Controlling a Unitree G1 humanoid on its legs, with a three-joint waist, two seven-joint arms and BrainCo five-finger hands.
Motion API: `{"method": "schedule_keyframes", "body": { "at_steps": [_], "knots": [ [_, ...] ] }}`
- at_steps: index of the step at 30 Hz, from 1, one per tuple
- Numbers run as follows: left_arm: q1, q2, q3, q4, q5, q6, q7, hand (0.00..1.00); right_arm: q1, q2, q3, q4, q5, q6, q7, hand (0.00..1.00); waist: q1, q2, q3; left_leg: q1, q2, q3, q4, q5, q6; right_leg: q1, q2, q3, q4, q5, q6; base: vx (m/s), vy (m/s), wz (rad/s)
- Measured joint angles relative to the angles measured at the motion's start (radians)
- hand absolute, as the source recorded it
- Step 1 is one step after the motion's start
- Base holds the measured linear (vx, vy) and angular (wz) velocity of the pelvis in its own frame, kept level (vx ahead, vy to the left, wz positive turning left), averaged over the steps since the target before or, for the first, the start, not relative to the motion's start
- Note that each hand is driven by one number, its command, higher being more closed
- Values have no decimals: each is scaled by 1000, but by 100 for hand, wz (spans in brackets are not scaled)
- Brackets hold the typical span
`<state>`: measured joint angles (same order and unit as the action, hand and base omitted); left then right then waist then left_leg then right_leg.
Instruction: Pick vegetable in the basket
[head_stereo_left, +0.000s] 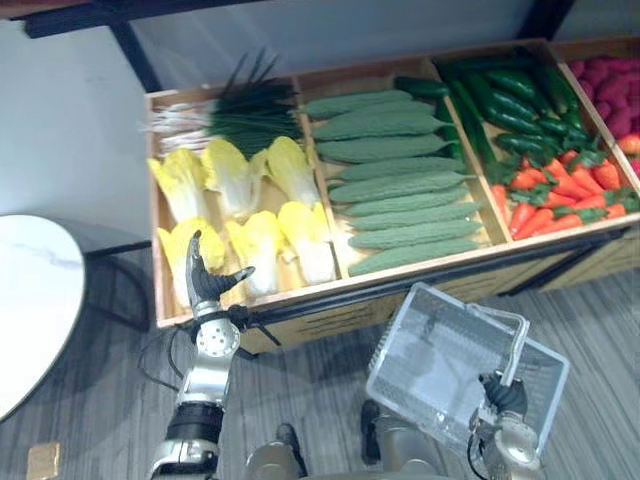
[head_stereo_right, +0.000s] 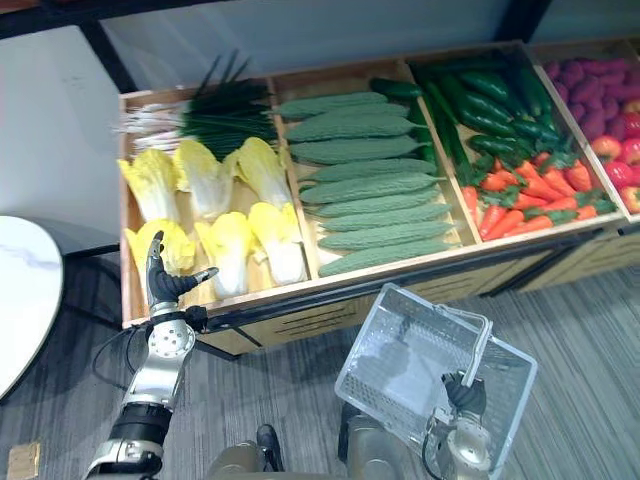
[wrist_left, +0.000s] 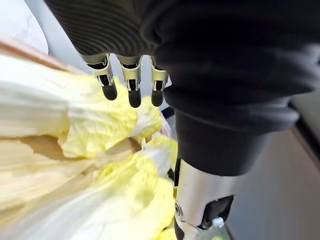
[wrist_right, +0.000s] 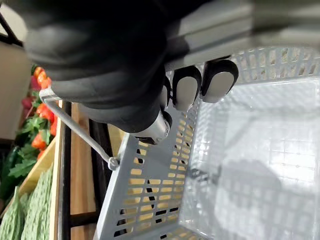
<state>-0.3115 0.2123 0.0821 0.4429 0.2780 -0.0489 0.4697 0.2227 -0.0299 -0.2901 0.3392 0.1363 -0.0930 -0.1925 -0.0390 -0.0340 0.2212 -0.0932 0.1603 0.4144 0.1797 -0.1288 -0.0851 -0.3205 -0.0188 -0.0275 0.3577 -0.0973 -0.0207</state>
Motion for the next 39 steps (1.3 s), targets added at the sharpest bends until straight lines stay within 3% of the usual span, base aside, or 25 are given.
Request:
{"method": "schedule_keyframes", "body": {
  "at_steps": [4, 8, 10, 11, 16, 26, 32, 36, 39],
  "knots": [
    [-132, 26, 0, 107, 30, 18, 22, 0, 15, -1, 34, -16, 3, -19, -3, 100, -9, -26, 54, -12, 14, 13, 13, -1, 0, -6, 15, 18, -24, 22, -1, -21, -22, -15],
    [-204, 29, 16, 206, 90, 77, 52, 0, 25, -8, 42, -61, 10, -32, -2, 100, -12, -27, 84, -42, 17, 19, 16, 0, 0, -25, 18, 25, -49, 45, 1, -36, -16, -7],
    [-218, 29, 27, 217, 112, 85, 57, 0, 30, -20, 56, -69, 10, -38, -3, 100, -11, -27, 89, -52, 16, 21, 17, -1, 0, -32, 17, 27, -53, 49, 3, -33, -5, -4],
    [-221, 29, 31, 220, 136, 85, 52, 100, 30, -20, 59, -74, 10, -39, -3, 100, -9, -27, 89, -54, 16, 23, 16, -1, 0, -32, 18, 28, -65, 56, 4, -15, -5, -4],
    [-264, 32, 39, 268, 195, 84, 50, 100, 31, -19, 73, -84, 11, -51, 0, 100, -3, -26, 93, -65, 15, 25, 14, -1, 1, -32, 18, 32, -91, 74, 9, -3, -1, -1],
    [-275, 53, 37, 270, 193, 62, 57, 100, 19, -19, 73, -85, 27, -55, -1, 100, -2, -24, 110, -45, -7, 15, -14, 18, 24, -15, 15, 32, -126, 92, 14, 2, 0, 1],
    [-141, 42, 33, 59, 141, 63, 70, 100, -19, -18, 70, -33, 30, -55, -5, 100, -14, -19, 116, 1, -24, -20, -71, 40, 28, 35, 15, 27, -173, 104, 17, 15, 0, 2],
    [-8, -26, 34, -172, 100, 56, 78, 100, -47, -17, 36, 9, 28, -55, -7, 100, -6, -13, 117, 29, -34, -77, -74, 40, 28, 73, 13, 29, -189, 104, 19, 47, 17, 2],
    [88, -81, 19, -307, 75, 19, 75, 100, -67, -18, 10, 23, 22, -55, -8, 100, -5, -4, 116, 60, -40, -84, -72, 40, 28, 104, 13, 38, -189, 104, 19, 9, 7, 2]
  ]
}}
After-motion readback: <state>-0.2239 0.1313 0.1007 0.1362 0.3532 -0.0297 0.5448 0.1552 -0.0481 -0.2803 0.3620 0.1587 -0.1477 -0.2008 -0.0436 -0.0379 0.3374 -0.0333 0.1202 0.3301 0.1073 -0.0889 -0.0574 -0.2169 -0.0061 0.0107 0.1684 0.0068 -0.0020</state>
